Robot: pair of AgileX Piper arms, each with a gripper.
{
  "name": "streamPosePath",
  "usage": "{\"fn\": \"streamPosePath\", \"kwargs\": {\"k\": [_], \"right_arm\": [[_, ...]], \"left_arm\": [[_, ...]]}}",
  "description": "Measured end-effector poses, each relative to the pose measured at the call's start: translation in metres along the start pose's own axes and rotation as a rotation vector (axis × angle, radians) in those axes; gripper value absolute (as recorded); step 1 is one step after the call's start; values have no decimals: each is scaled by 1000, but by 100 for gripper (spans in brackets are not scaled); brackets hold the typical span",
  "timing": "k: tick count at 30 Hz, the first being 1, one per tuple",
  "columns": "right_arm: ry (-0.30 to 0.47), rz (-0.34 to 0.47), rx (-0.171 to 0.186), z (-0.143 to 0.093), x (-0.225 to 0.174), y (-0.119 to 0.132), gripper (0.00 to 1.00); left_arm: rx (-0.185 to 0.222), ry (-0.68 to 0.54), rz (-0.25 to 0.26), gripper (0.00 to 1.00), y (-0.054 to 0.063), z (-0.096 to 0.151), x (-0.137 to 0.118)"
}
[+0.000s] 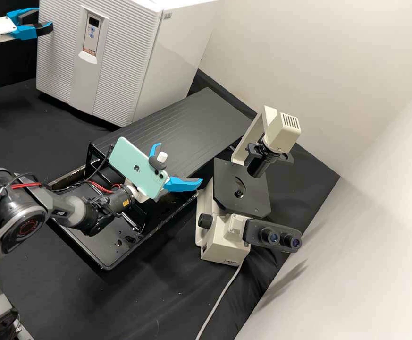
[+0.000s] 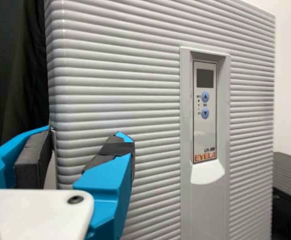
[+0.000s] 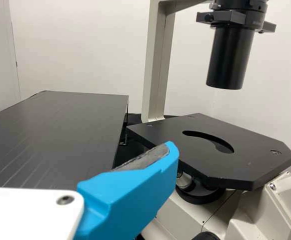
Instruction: Open the incubator door
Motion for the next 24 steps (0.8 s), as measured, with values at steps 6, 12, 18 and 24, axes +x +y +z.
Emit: {"fn": "streamPosePath", "kwargs": {"k": [6, 12, 18, 24], "right_arm": [[0, 0, 0, 0, 0, 0, 100], [0, 0, 0, 0, 0, 0, 100], [0, 0, 0, 0, 0, 0, 100], [0, 0, 0, 0, 0, 0, 100]], "left_arm": [[9, 2, -15, 0, 4, 19, -23], [-14, -2, -30, 0, 5, 38, -43], [-70, -19, -33, 0, 6, 62, -66], [-112, -45, -42, 0, 5, 75, -81]]}}
